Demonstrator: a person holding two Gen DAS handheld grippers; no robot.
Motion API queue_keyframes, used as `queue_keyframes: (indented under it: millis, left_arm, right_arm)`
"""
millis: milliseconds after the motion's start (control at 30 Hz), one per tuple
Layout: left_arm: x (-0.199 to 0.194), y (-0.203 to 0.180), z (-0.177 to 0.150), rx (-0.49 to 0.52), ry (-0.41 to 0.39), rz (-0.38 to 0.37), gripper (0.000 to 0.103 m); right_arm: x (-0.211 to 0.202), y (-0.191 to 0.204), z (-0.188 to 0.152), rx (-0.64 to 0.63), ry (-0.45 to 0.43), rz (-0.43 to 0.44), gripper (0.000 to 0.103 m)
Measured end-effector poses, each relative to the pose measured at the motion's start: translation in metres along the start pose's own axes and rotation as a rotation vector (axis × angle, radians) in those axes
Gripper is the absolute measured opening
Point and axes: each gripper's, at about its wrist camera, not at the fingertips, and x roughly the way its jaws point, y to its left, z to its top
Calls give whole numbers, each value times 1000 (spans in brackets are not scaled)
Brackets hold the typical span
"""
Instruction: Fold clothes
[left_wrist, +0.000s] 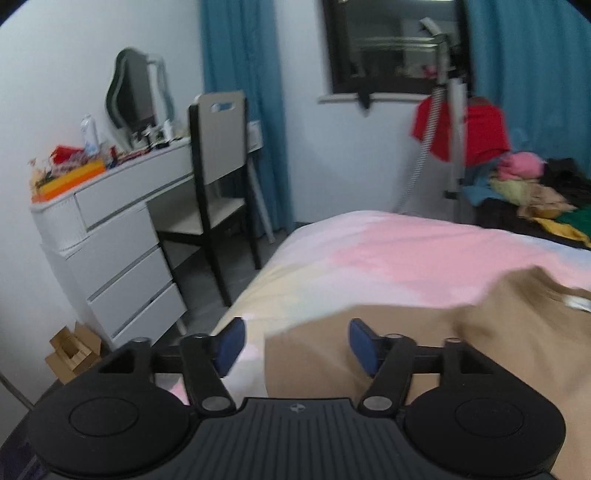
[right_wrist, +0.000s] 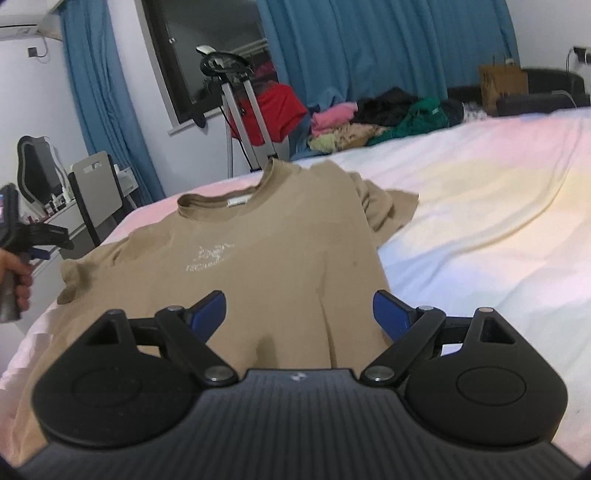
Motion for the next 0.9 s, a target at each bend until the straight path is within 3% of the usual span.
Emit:
queue_keyframes:
  millis: [33, 333, 367, 400, 667, 900]
  left_arm:
    - [-20, -4, -7, 5, -12, -24, 83]
    - [-199, -40, -86, 9, -117, -265, 99]
    - [-213, -43, -99, -1, -118, -288, 99]
    - [-225, -49, -114, -5, -121, -307, 100]
    - [-262, -71, -191, 63, -175, -311, 100]
    - [-269, -54, -193, 26, -189, -344, 103]
  right_arm:
    - [-3, 1, 1, -7, -9, 3, 88]
    - [-50, 16, 9, -110, -104, 28, 88]
    - [-56, 17, 9, -116, -107, 24, 89]
    - [-62, 16, 10, -113, -110, 27, 100]
    - [-103, 7, 7, -87, -165, 10, 103]
    - [-103, 4, 7, -31, -143, 34, 103]
